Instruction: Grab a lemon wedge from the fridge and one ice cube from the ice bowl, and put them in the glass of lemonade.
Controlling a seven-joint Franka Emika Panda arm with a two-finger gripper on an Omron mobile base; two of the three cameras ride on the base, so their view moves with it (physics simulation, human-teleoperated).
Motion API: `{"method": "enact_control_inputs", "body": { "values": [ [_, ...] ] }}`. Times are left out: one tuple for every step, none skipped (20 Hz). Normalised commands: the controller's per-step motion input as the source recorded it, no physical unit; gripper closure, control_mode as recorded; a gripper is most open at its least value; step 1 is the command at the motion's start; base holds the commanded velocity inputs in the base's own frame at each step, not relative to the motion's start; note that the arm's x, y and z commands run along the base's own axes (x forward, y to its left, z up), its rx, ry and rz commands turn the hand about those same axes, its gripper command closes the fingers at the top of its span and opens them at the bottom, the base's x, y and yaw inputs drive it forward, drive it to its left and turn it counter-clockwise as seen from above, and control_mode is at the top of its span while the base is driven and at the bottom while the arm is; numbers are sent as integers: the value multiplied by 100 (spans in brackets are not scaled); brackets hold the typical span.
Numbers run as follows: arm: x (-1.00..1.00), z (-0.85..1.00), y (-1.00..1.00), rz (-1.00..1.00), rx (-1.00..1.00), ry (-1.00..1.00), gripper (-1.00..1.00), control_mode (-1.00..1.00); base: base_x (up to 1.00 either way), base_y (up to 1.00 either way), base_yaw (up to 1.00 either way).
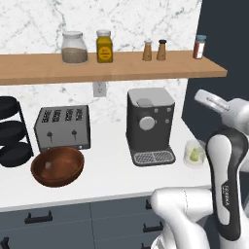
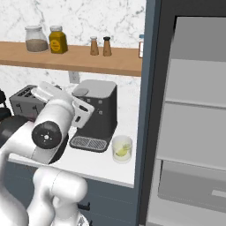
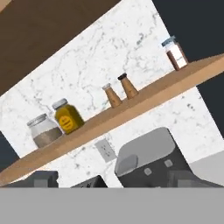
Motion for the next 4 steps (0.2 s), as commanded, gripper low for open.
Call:
{"method": "enact_control_inputs", "body": {
  "values": [
    [-59,-11,100,0,-44,-40,-100,-100,0,0,0],
    [-84,-1,100,0,-43,-47,-100,-100,0,0,0],
    [-98,0,100,0,-43,-52,-100,-100,0,0,0],
    [-83,4,96,0,-30,-36,-100,-100,0,0,0]
  ]
}}
